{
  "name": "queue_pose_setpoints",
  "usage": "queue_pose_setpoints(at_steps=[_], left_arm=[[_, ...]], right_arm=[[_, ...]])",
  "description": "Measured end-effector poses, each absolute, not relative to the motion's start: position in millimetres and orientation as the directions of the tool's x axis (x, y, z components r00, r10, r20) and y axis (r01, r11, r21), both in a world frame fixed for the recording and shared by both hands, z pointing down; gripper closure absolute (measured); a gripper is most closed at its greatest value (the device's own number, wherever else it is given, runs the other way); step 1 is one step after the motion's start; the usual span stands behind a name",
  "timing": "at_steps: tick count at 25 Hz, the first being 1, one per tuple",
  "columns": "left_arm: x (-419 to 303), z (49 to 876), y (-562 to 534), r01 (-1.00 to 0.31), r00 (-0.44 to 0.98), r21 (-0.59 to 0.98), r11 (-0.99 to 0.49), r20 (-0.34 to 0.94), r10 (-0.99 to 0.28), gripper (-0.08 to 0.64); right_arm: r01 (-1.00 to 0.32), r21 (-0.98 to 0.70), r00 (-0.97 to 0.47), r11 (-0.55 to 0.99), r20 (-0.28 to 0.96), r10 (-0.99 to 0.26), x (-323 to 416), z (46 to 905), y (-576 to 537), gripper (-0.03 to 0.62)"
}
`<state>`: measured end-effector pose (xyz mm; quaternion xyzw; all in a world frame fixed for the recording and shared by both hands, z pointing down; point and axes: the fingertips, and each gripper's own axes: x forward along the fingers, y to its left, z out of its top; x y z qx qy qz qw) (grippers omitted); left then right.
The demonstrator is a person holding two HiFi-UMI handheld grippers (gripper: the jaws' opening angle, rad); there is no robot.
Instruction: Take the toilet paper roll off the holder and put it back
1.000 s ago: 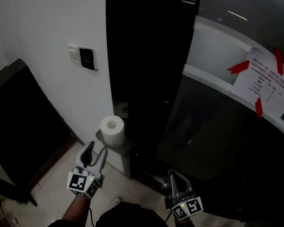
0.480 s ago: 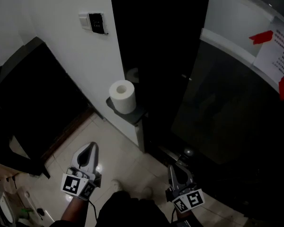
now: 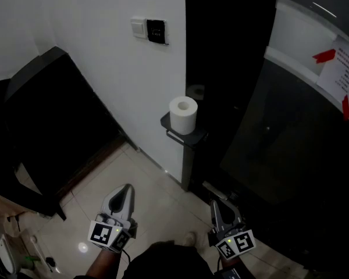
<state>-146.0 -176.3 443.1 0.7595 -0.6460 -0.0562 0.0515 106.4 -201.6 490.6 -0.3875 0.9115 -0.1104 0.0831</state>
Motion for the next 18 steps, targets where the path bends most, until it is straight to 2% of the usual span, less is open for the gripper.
queue_pose_setpoints(at_steps=[5, 10, 18], left_arm=[[-200, 450, -113, -0.981, 0.172, 0.091, -0.171, 0.003, -0.985, 0.558], [-252, 463, -57, -0.979, 0.179, 0.104, -0.176, 0.022, -0.984, 0.558], [-284, 479, 19, -0.957, 0.265, 0.132, -0.257, 0.046, -0.963, 0.558]], right_arm=[[-0.686, -0.216, -0.698, 0.694, -0.071, -0.712, 50, 476, -148, 0.578], [-0.725, -0.219, -0.66, 0.653, -0.054, -0.75, 15, 479, -85, 0.578], [-0.755, -0.261, -0.626, 0.602, 0.013, -0.779, -27, 510, 10, 0.578]])
